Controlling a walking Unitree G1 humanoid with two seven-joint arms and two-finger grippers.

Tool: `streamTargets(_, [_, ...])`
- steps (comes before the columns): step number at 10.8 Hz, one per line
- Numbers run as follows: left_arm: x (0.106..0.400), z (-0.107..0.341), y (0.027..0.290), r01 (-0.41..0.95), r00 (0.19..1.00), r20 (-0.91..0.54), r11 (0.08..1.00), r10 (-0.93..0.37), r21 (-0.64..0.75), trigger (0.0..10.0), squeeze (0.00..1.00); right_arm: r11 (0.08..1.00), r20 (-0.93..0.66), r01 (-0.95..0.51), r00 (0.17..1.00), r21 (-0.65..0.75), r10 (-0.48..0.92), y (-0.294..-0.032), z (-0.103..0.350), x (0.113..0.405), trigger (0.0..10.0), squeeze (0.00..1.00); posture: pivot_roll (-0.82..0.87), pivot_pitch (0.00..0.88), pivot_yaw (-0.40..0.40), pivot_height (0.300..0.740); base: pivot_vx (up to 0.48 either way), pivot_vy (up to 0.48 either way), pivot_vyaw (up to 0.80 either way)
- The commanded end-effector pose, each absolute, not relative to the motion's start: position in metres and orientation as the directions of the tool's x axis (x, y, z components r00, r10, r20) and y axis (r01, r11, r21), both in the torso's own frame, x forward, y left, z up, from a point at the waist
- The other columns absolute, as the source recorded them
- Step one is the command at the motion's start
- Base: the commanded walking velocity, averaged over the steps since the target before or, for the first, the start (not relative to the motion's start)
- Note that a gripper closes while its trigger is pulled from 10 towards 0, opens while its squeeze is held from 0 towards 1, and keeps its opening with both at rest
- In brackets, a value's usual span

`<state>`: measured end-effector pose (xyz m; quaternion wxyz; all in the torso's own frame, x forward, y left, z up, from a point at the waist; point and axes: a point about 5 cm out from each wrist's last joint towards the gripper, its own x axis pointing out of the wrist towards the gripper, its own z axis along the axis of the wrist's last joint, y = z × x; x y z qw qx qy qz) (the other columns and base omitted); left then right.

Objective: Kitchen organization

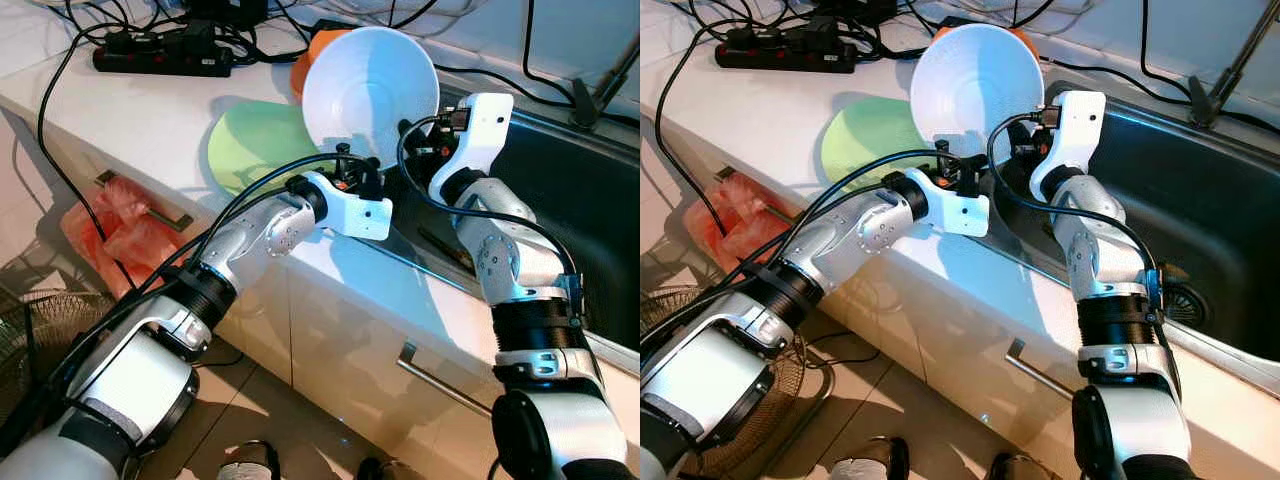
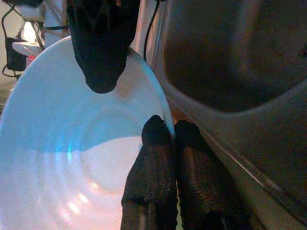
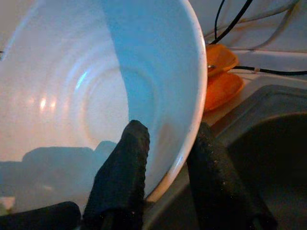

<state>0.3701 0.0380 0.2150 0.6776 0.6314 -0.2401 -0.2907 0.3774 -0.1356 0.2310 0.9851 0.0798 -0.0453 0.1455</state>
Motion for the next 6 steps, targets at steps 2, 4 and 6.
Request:
streamTargets(2, [0.3598,0.2379,0.0192,-0.005,0.642,0.075,0.094,-0.763,0.996,10.0,0.0,0.949,0.079,-0.27,0.962,0.165,0.26,-0.1398,0.2243,0.3789,0.0,0.0,0.07,0.12,-0.008,0.74,0.0,0.0,0.0])
streamTargets(4, [0.3599,0.2377,0.0202,-0.01,0.639,0.074,0.088,-0.766,0.996,10.0,1.0,0.946,0.081,-0.267,0.963,0.186,0.256,-0.1396,0.2242,0.3797,0.0,0.0,0.07,0.123,-0.01,0.74,0.0,0.0,0.0])
streamTargets(6, [0.3595,0.2382,0.0201,-0.014,0.637,0.077,0.089,-0.767,0.996,10.0,1.0,0.945,0.082,-0.257,0.966,0.204,0.245,-0.1399,0.2242,0.3802,0.0,0.0,0.07,0.123,-0.01,0.74,0.0,0.0,0.0])
